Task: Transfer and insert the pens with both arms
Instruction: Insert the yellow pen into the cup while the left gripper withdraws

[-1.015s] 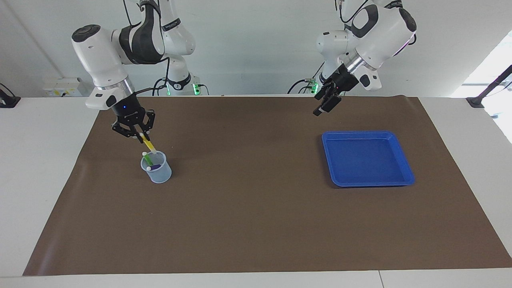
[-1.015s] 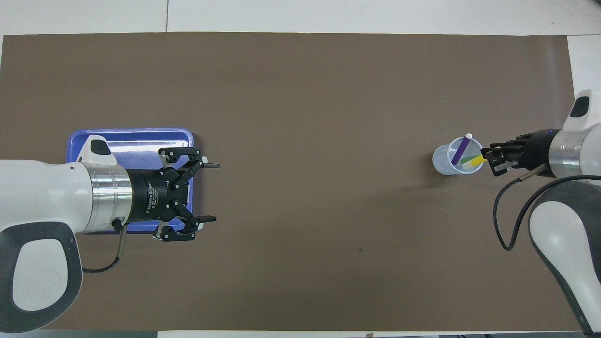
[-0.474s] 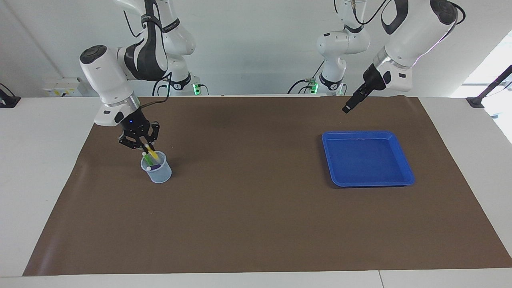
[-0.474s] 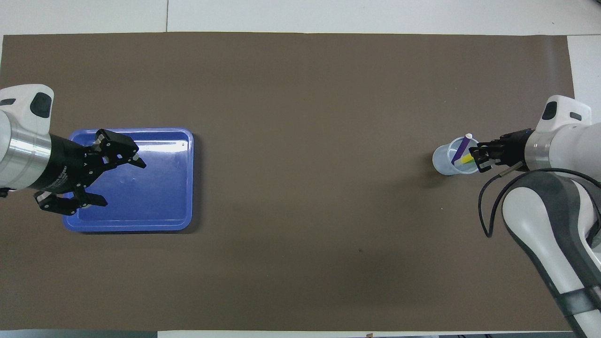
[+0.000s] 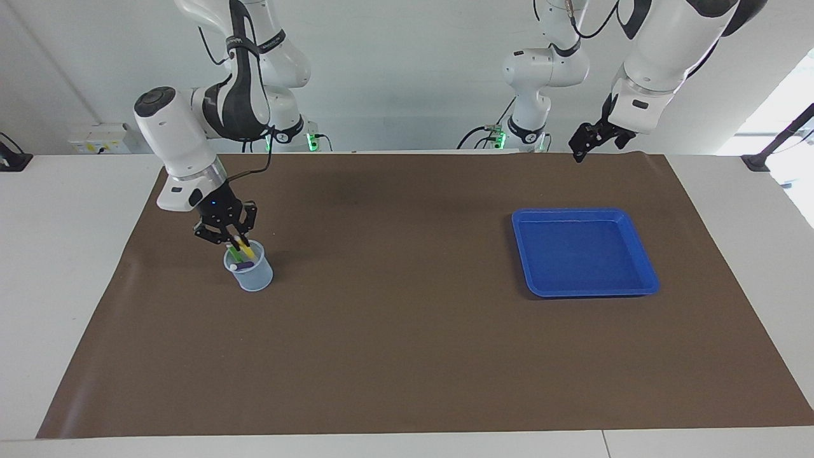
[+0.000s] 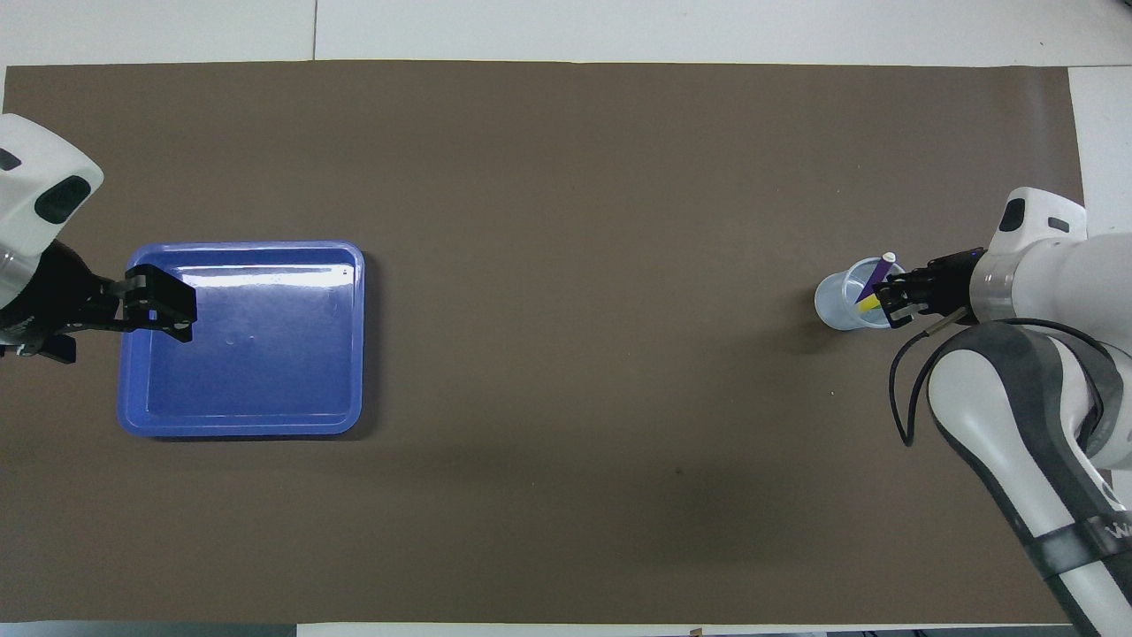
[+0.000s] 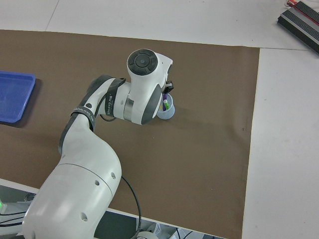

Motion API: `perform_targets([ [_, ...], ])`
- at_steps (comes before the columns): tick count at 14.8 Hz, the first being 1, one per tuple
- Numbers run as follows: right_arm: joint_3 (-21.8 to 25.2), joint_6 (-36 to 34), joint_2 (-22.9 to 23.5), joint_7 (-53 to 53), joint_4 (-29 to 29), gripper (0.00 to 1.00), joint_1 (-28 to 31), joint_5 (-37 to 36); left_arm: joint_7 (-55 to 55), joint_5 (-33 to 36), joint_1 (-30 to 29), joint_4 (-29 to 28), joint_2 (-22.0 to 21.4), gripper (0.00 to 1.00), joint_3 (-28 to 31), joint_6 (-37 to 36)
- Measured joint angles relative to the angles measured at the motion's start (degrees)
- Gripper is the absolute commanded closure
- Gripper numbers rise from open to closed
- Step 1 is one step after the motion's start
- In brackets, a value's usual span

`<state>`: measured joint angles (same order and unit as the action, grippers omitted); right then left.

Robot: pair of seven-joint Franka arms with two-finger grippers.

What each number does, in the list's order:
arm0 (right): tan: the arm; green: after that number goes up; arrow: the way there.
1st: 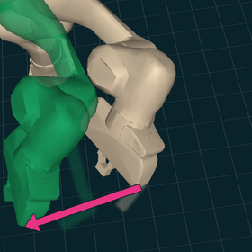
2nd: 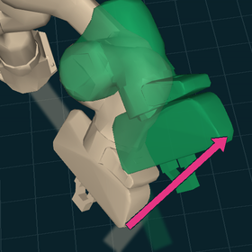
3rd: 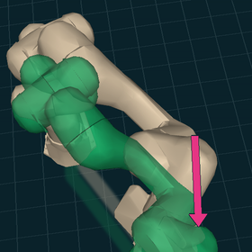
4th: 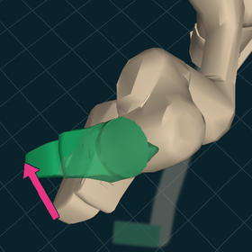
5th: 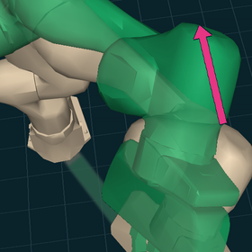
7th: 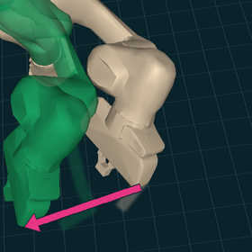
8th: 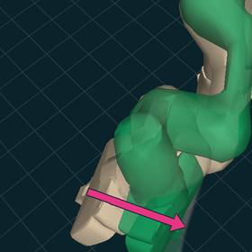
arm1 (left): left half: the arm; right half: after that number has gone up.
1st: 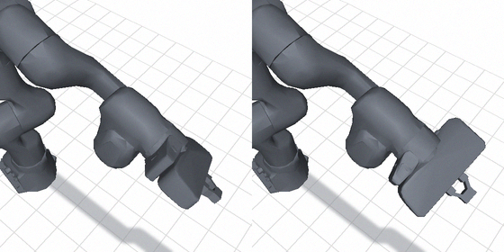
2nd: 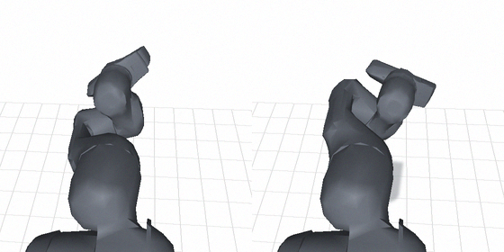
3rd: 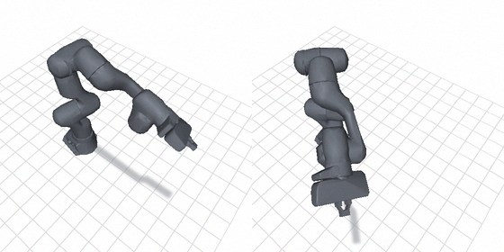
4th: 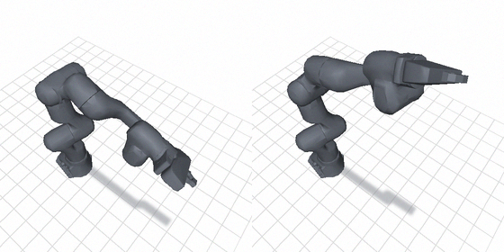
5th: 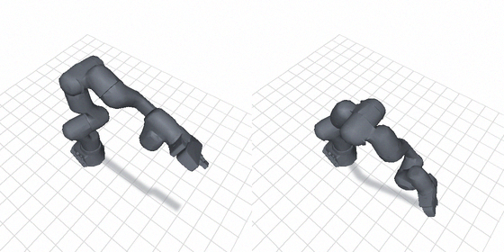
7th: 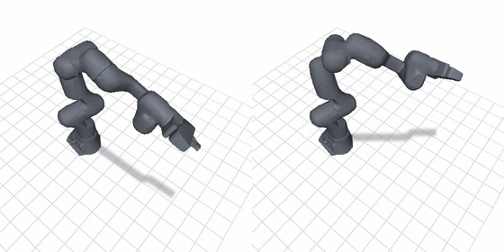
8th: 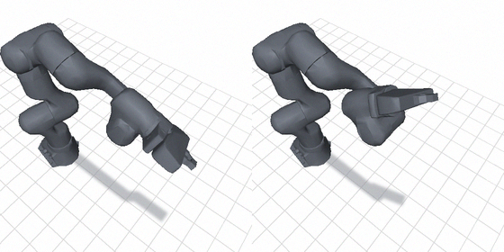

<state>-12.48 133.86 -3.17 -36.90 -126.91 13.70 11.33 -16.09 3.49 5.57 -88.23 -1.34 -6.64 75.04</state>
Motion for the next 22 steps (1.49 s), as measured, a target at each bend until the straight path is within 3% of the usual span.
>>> perform_targets([
  [3,0.0,0.1,0.1,-0.1,-0.1,1.0,0.0,0.0,9.3,-1.9,0.5,0.3,-0.2,0.0,2.0,-1.1],
  [10,-0.1,4.2,0.9,-0.1,-1.1,1.0,-0.1,0.0,-4.6,-5.0,2.3,-0.7,-0.1,0.0,0.0,7.5],
  [16,-0.1,6.5,1.1,-0.1,-1.6,1.0,-1.6,0.0,6.0,-4.2,2.2,-0.7,2.0,0.0,1.3,8.8],
  [17,-0.1,6.6,1.1,-0.1,-1.7,0.65,-1.6,0.0,6.4,-4.2,2.2,-0.9,2.4,0.0,1.3,9.3],
  [18,-0.1,6.7,1.1,-0.1,-1.8,0.5,-1.6,0.0,6.7,-4.2,2.2,-1.6,2.5,0.0,1.3,10.3],
  [22,-0.1,6.7,1.1,-0.1,-1.9,0.29,-1.6,0.0,6.8,-4.2,2.2,-3.5,2.0,0.0,1.4,13.1],
])
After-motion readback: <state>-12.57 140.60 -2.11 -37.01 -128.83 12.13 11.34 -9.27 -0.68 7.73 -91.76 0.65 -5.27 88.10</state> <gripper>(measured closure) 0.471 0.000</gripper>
